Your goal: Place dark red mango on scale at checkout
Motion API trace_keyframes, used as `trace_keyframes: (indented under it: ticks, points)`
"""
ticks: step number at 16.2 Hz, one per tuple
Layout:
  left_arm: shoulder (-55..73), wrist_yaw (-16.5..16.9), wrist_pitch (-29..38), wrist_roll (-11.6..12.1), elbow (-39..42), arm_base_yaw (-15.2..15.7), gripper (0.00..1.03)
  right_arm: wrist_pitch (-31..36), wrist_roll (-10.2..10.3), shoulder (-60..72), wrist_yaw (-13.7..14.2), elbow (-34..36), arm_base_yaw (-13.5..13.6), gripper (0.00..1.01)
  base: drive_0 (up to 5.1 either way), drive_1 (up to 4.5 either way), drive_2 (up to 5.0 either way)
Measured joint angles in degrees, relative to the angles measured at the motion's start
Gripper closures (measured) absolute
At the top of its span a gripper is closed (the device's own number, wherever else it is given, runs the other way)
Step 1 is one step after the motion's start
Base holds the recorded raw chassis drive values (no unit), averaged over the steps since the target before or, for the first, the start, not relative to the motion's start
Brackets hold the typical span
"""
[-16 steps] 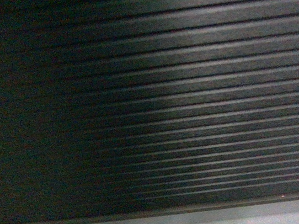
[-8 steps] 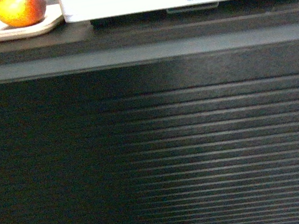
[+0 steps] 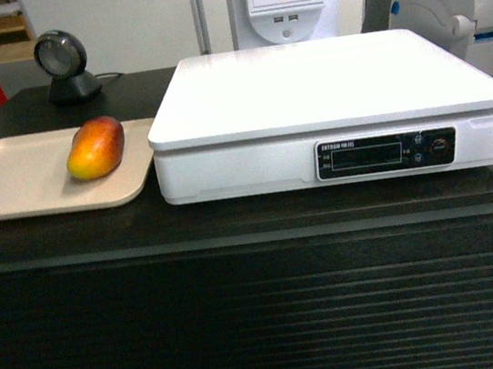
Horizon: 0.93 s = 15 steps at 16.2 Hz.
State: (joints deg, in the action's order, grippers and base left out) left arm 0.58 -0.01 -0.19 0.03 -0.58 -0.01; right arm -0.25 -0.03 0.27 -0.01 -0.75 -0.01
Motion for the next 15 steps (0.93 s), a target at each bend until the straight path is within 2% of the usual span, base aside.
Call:
trace_keyframes:
  ticks: [15]
  points:
    - [0.0, -0.02, -0.02, 0.0, 0.0, 0.0, 0.05, 0.07, 0.0, 0.02, 0.0, 0.0, 0.0, 0.03, 0.0, 0.0, 0.0]
